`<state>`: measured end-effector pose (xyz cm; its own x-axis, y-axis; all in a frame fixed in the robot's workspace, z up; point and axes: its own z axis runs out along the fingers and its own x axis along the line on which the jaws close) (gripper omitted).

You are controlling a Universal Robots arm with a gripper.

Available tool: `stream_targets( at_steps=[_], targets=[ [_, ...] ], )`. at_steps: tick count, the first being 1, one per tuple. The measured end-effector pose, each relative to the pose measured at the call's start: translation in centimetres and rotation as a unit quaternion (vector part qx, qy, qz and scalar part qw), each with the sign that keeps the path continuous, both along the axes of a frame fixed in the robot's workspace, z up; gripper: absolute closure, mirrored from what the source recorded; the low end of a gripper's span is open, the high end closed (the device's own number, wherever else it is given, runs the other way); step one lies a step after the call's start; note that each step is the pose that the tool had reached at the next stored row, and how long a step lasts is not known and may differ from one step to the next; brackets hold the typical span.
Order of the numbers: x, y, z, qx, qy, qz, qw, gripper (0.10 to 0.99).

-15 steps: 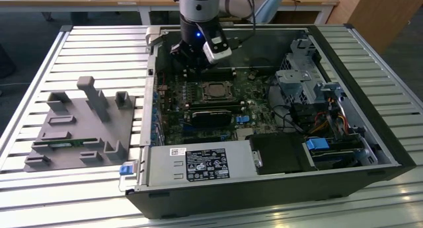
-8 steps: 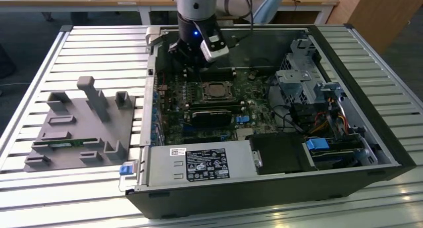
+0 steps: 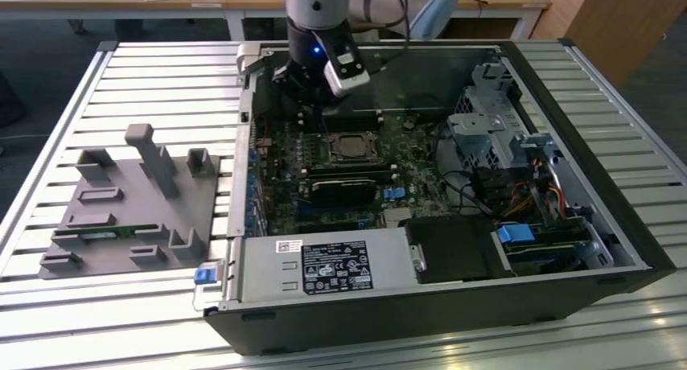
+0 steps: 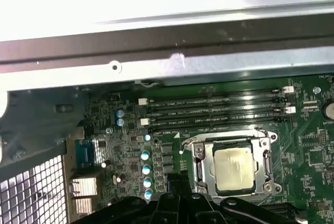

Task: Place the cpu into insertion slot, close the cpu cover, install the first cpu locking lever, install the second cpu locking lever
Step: 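Install the first cpu locking lever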

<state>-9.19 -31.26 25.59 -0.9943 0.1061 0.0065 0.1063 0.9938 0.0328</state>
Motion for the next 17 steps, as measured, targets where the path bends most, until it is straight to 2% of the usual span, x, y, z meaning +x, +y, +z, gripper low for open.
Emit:
stream_targets(
  at_steps=[10, 17],
  targets=[
    [-0.45, 0.63, 0.15, 0.0001, -0.002, 0.0, 1.0, 0.98],
    [-0.53, 1.27, 0.15, 0.0, -0.0021, 0.0, 1.0, 0.98]
  ],
)
